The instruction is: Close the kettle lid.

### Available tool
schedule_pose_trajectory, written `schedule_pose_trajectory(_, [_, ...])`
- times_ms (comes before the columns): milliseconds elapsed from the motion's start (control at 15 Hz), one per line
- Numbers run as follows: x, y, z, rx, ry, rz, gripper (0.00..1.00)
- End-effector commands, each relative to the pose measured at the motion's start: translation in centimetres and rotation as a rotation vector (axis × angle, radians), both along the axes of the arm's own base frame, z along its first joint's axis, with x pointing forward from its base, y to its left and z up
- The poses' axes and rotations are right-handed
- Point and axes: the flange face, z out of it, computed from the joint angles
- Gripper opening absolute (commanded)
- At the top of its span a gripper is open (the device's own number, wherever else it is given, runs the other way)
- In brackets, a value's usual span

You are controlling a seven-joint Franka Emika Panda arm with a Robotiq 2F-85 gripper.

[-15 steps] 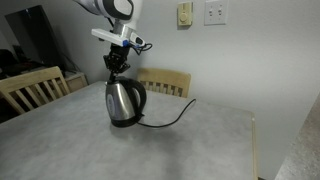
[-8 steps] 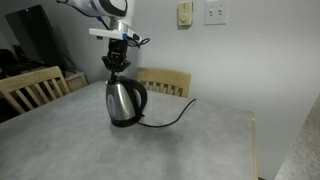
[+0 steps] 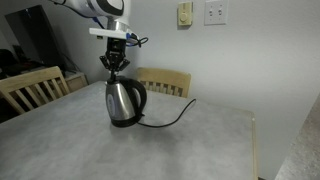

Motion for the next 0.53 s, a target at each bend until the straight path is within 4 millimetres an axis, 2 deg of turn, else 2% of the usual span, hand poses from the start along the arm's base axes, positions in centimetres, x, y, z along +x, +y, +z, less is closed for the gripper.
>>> schedule_pose_trajectory(0, [-0.03, 0.11, 0.95, 0.033, -0.001, 0.075, 0.0])
schedule_pose_trajectory(200, [-0.07, 0.15, 1.7, 0.049, -0.02, 0.113, 0.0])
schedule_pose_trajectory(467, [0.02, 0.0, 1.58, 0.079, -0.015, 0.145, 0.0])
